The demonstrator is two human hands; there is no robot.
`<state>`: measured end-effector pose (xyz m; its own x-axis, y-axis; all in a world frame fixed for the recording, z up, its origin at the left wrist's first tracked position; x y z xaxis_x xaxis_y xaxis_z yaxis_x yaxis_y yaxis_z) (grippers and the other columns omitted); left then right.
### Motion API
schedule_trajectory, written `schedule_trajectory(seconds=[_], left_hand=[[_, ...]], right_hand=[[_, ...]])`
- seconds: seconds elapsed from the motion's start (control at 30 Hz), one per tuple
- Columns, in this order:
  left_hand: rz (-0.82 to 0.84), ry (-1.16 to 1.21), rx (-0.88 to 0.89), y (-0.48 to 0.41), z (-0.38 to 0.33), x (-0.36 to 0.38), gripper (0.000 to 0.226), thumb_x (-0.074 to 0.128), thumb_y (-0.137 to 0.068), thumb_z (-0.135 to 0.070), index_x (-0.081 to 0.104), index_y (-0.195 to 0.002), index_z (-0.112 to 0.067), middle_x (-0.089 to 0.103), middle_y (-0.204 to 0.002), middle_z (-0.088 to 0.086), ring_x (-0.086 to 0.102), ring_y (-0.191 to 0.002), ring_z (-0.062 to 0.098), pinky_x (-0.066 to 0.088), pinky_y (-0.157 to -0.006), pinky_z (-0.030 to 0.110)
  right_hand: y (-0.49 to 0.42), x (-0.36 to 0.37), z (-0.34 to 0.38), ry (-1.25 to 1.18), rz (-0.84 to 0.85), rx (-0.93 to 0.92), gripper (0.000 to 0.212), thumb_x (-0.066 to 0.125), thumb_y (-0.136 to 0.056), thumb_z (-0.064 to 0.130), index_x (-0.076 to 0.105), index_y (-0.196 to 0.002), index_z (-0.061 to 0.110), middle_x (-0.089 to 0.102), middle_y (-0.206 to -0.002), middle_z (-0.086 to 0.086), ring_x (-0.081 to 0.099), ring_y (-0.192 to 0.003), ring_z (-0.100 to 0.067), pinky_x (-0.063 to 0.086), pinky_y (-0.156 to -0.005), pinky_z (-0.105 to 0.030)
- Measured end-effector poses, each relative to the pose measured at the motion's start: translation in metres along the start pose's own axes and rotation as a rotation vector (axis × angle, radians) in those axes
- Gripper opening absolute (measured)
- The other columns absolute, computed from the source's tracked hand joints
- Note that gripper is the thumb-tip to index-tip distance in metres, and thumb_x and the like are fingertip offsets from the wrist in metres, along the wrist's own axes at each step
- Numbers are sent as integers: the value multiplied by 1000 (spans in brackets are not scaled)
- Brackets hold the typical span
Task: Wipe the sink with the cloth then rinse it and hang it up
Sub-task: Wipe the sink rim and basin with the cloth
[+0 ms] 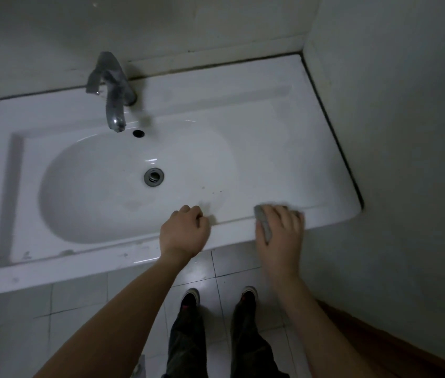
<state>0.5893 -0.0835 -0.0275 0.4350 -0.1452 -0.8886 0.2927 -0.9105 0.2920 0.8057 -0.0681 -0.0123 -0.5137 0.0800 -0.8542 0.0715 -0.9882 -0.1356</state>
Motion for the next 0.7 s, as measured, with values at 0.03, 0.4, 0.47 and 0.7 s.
schedule_trajectory(seconds=[0.03,0.4,0.47,0.7], left_hand=[[0,6,8,0,0,0,28,35,-87,-30,60,-87,-19,56,-85,-1,52,-80,21,41,-62,31],[-8,52,67,1,4,-1,30,36,-93,-27,60,-91,-9,57,-89,9,49,-82,27,36,-64,34],[6,60,60,2,4,-3,31,36,-94,-26,60,-94,-7,58,-92,11,50,-84,27,35,-65,34],[83,211,263,17,21,-34,37,40,-99,-25,57,-126,-7,59,-120,14,53,-108,31,44,-87,36]], right_hand=[[9,8,21,-13,15,-9,37,53,-91,30,62,-124,16,63,-123,-2,52,-116,-23,28,-114,-48],[-1,11,22,5,63,-68,36,43,-94,33,65,-120,19,64,-115,0,50,-105,-17,41,-99,-44],[1,12,26,-2,-11,46,38,41,-94,36,65,-116,17,64,-112,-3,46,-103,-16,40,-100,-46],[1,10,32,0,-77,-3,27,55,-92,26,67,-113,13,66,-107,-11,50,-101,-25,43,-97,-49]])
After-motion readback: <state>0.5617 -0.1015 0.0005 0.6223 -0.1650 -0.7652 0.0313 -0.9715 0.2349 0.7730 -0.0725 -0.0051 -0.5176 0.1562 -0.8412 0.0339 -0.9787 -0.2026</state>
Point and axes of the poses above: each hand's wrist, its own y-axis away from the middle knuckle, its own x-axis out of the palm, z = x × y, the point moved 5 cm from there along -y, towards the middle knuckle
